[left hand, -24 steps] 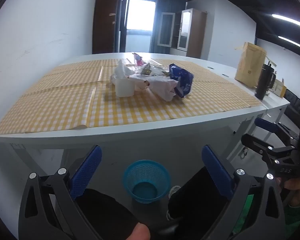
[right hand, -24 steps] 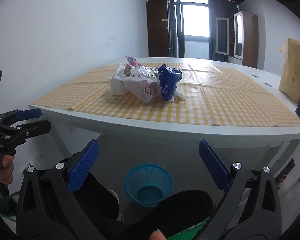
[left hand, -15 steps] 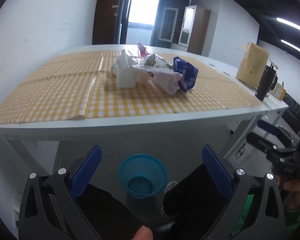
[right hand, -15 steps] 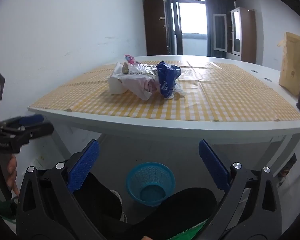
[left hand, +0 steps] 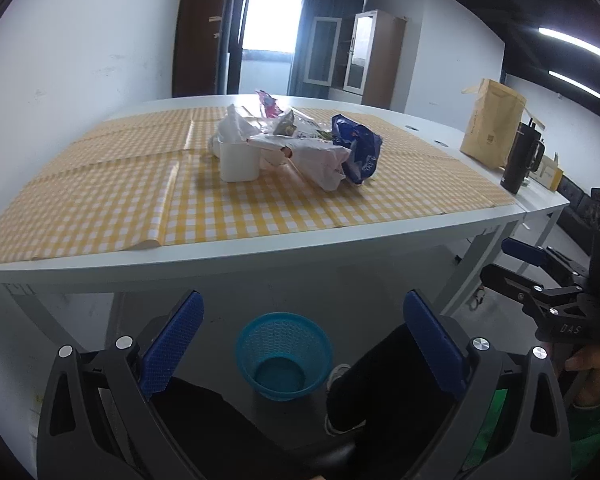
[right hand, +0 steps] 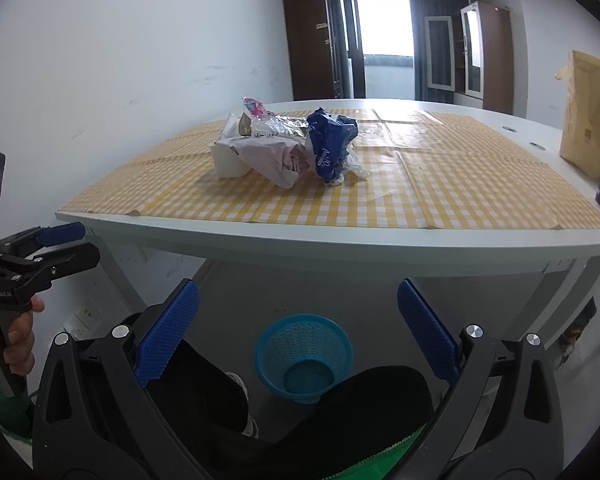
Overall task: Collect trash
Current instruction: 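Move both tools toward the trash pile on the gingham table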
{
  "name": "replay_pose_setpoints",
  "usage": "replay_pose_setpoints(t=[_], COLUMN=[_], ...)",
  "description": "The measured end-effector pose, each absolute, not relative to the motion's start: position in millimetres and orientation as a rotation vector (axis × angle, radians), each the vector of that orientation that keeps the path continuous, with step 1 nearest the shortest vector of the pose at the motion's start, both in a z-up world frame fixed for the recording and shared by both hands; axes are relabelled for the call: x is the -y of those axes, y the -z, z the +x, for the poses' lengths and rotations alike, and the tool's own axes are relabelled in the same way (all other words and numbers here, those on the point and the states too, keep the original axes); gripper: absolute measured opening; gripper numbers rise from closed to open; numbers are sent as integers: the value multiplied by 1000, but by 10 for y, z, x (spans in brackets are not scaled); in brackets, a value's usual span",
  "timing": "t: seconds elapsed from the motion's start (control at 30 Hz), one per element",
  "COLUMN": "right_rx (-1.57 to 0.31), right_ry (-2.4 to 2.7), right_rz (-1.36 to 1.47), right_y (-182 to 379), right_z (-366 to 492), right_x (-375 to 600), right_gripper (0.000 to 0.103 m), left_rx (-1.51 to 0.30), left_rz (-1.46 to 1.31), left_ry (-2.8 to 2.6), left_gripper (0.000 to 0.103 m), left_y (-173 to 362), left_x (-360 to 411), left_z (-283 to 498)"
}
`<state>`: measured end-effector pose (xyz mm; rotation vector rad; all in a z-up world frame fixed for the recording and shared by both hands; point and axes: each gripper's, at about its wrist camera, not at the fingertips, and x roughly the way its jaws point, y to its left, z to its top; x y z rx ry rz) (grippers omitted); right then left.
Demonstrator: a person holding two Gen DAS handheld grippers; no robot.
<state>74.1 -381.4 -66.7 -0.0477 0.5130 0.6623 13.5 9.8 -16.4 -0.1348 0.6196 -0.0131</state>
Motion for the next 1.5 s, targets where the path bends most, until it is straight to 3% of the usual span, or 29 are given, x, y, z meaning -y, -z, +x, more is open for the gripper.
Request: replay_pose_setpoints(t=[1.5], right_rx=[-519], right_ry=[-670], right_rz=[-71], right_y=[575], right_z=[814], right_x=[3690], right_gripper=[94], left_rx=[-533], left_rz=[-202], left_ry=[29], left_gripper=[97], left_y=[44], left_x=[-297], left_z=[103])
